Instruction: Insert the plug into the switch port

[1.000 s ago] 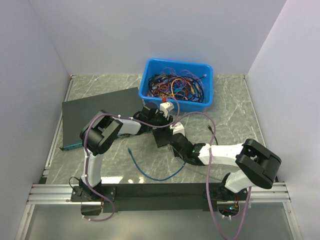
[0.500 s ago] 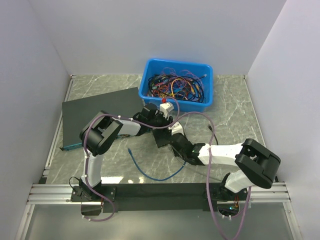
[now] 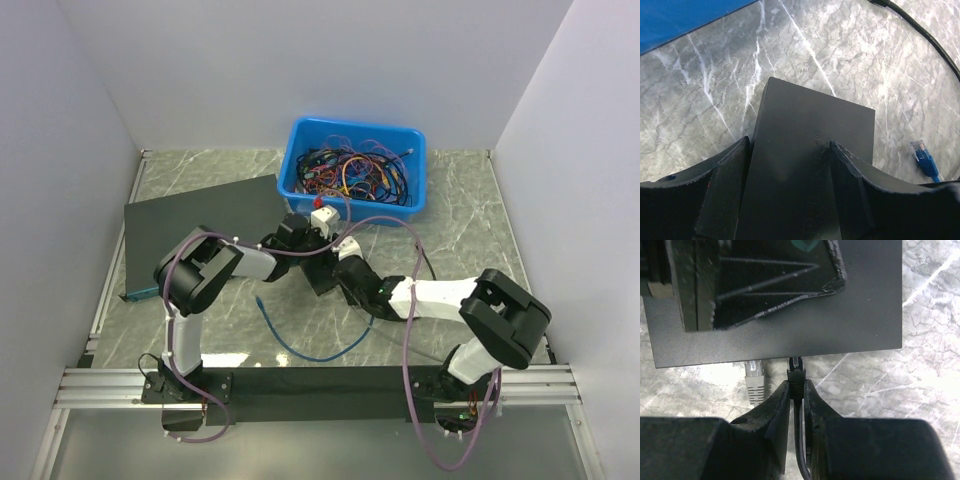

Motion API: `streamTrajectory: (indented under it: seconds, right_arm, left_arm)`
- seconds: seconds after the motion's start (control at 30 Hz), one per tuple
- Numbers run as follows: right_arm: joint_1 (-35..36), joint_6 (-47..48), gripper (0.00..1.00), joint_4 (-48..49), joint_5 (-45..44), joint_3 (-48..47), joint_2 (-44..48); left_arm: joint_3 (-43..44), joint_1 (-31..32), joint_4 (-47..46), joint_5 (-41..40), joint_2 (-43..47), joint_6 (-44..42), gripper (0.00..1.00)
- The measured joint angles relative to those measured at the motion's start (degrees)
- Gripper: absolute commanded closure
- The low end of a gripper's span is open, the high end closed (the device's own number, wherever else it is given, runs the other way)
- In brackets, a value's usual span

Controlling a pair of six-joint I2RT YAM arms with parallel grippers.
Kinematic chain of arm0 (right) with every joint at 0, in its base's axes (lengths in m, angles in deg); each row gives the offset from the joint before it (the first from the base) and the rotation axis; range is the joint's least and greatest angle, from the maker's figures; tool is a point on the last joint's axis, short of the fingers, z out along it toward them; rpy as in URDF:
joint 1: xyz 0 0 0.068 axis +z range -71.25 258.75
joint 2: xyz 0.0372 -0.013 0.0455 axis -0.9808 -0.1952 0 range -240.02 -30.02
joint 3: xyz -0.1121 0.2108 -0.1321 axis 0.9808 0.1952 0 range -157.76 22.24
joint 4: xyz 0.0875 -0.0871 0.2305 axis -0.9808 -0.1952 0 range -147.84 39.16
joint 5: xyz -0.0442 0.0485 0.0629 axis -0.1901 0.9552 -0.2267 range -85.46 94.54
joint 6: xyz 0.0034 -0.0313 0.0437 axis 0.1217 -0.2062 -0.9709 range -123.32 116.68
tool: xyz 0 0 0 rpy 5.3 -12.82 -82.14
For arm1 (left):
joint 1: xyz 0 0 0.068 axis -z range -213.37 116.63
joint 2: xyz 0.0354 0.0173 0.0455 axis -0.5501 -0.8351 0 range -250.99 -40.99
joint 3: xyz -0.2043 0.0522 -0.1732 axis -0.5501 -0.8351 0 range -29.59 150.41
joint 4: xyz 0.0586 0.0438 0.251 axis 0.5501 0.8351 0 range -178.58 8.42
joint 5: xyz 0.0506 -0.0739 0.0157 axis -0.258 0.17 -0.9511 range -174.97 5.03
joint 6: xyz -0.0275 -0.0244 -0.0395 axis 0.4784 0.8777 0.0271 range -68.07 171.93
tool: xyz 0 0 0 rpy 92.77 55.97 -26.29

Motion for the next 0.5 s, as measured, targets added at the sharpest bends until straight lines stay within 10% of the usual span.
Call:
streamTrajectory:
  seconds: [0.5]
  right_arm:
    - [-1.5, 1.3, 1.0, -1.2, 1.4, -0.5, 0.0]
  left_arm:
    - [5.8, 1.7, 7.8, -1.9, -0.1, -4.7, 0.34]
